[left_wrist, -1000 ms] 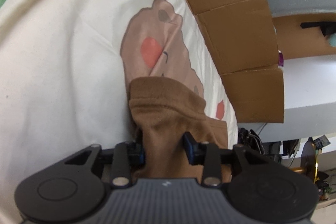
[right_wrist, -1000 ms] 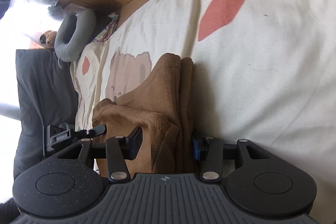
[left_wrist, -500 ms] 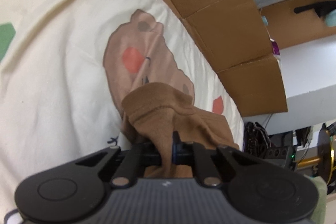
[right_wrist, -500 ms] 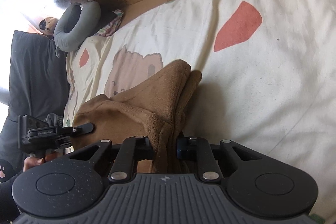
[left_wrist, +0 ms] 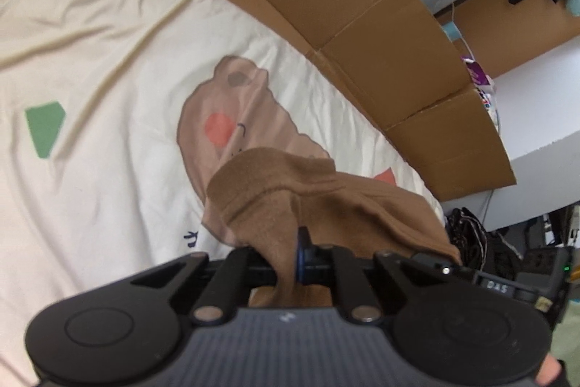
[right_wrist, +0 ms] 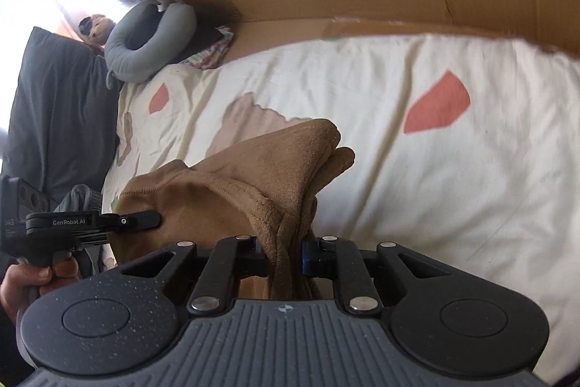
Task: Fold clothes
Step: 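Lift the gripped shirt end up with both tools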
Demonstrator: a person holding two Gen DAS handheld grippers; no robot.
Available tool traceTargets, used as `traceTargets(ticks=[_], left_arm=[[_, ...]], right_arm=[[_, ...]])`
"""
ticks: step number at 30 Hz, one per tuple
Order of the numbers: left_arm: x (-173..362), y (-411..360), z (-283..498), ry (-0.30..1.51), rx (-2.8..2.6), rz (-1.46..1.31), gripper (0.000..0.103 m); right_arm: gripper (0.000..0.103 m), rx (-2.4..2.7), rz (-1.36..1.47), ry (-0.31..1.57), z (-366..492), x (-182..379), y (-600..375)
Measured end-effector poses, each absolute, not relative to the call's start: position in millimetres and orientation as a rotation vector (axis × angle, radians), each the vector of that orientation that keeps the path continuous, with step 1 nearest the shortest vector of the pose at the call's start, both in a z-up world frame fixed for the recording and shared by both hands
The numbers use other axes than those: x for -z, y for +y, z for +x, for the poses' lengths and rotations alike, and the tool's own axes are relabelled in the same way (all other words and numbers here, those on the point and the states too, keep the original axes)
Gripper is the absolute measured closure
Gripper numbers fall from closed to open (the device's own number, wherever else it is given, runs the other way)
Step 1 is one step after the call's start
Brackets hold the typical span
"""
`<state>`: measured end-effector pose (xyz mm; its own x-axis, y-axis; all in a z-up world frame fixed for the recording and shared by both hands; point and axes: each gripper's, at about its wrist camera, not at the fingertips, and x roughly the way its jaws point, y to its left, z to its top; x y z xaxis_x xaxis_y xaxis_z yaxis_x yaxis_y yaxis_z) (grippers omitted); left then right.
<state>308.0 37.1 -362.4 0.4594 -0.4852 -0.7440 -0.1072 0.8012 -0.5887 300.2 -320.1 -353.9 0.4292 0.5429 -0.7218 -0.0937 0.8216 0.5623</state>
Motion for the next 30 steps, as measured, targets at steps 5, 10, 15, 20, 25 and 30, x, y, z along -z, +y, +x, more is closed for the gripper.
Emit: traceTargets(ticks=[5,10,15,20,25,30], left_arm=[[318,27,294,1.055,0.225,-0.578,0.097],[269,17,280,1.016,0.209,-0.539,0.097],[216,12,267,0.945,0.195,-0.514,0.097],[160,4,257,0.881,0.202,-0.510,0.097],[101,-10,247,0.825,0.218,-0.476,0.097],[54,-25,236,0.793,0.233,-0.457,0.097]], right_arm=[[0.090,-0.402,0.467,1.025,289,315,-315],[0.090,-0.400,0.447,0.980,274,271,-311],[0.091,-0.395,0.454,0.909,252,218,-315],[0.091,-0.405,0.461,0.834,237,164,-321],[0.091,-0.411,0.452,0.769,224,110,-332],[0.091,-0.417,0.448,0.713,210,64,-345]])
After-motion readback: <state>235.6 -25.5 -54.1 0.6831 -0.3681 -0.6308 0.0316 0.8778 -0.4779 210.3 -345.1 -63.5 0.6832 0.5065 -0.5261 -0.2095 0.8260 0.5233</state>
